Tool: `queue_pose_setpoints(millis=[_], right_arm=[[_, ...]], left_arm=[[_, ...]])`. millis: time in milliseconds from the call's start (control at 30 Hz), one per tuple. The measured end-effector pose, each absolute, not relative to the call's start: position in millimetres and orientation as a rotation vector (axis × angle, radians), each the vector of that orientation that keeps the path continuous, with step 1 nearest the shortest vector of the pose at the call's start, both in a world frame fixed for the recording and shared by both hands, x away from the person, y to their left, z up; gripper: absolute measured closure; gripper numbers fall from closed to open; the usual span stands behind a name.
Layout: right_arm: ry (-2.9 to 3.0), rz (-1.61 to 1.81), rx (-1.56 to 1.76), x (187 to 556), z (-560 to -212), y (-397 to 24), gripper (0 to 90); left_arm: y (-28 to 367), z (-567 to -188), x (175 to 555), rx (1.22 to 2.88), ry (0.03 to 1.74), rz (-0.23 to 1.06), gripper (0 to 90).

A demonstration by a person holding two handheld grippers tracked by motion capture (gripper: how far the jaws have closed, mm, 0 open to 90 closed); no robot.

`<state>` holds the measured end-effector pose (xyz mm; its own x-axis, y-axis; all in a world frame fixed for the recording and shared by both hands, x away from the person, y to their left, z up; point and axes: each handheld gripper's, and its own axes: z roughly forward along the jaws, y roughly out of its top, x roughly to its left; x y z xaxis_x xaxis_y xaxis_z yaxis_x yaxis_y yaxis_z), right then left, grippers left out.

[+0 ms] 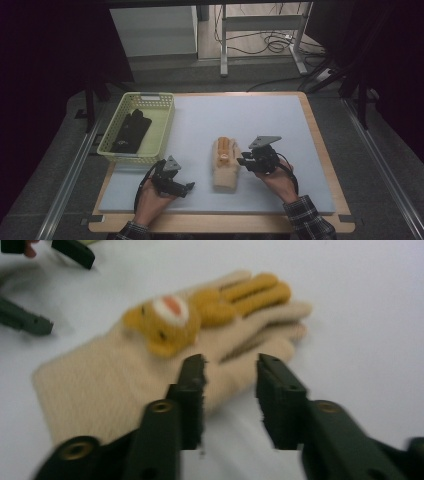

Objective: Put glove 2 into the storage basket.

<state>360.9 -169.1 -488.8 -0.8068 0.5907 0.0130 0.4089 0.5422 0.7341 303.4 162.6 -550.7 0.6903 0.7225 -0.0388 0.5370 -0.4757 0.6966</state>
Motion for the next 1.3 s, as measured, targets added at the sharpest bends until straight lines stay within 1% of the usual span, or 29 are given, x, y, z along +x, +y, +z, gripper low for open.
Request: queue_pose_setpoints(millis=[33, 167, 467, 767, 1300], right_arm=[[2.549, 1.119, 0.845, 358, -492, -172, 72.5], [2.575, 1.126, 0.814, 350, -501, -174, 78.6], [2.639, 1.110, 0.731, 333, -517, -166, 88.2], [2.669, 1.123, 0.732, 332, -525, -156, 88.6], [2.656, 1.141, 0.684, 335, -533, -116, 88.5]], left_arm=[[163, -551, 303, 2.194, 0.961, 0.338, 1.4], [163, -551, 303, 2.195, 0.961, 0.338, 1.4], [162, -551, 303, 2.194, 0.961, 0.339, 1.4], [162, -551, 303, 2.194, 0.961, 0.338, 1.4], [163, -550, 303, 2.194, 0.963, 0.339, 1.8]])
